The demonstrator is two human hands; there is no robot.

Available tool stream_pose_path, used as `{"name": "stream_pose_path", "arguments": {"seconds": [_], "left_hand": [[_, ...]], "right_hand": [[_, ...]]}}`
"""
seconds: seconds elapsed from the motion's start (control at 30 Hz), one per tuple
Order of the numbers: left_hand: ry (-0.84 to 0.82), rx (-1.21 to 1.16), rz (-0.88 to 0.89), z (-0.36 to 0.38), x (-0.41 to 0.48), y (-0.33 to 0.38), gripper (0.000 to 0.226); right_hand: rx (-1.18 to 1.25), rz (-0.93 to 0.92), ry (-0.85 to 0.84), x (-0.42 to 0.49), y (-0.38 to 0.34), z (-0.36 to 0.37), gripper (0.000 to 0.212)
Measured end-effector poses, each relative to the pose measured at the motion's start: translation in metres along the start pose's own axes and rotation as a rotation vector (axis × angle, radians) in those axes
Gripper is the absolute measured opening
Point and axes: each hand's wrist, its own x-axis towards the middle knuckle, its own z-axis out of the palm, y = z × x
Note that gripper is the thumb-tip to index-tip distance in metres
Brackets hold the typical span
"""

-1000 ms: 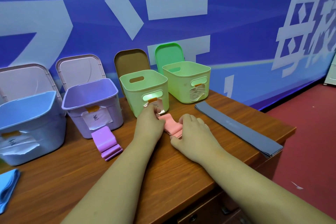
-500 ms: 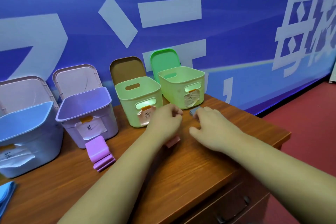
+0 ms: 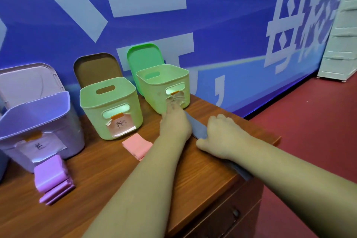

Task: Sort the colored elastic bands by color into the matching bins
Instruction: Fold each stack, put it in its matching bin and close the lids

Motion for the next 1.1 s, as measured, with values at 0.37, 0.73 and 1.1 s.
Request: {"name": "stream_pose_path", "arguments": {"seconds": [0.37,0.73,1.1], "left_hand": [[0.030,-0.023,0.013,0.001,-0.003,-0.003,0.037],[0.107,-0.371,0.054,-0.003,-0.002,-0.007,0.049],[0.225,-0.518,0.035,-0.001,0.003,-0.012,0.045]], "right_hand": [[-0.003,0.013,0.034,-0.002,-0.006,0.006,0.057],[0.025,0.023,-0.009,-0.004,-0.003,0.002,0.056],[0.237,-0.088,0.016,0.066,-0.004,-0.040,0.039]]}}
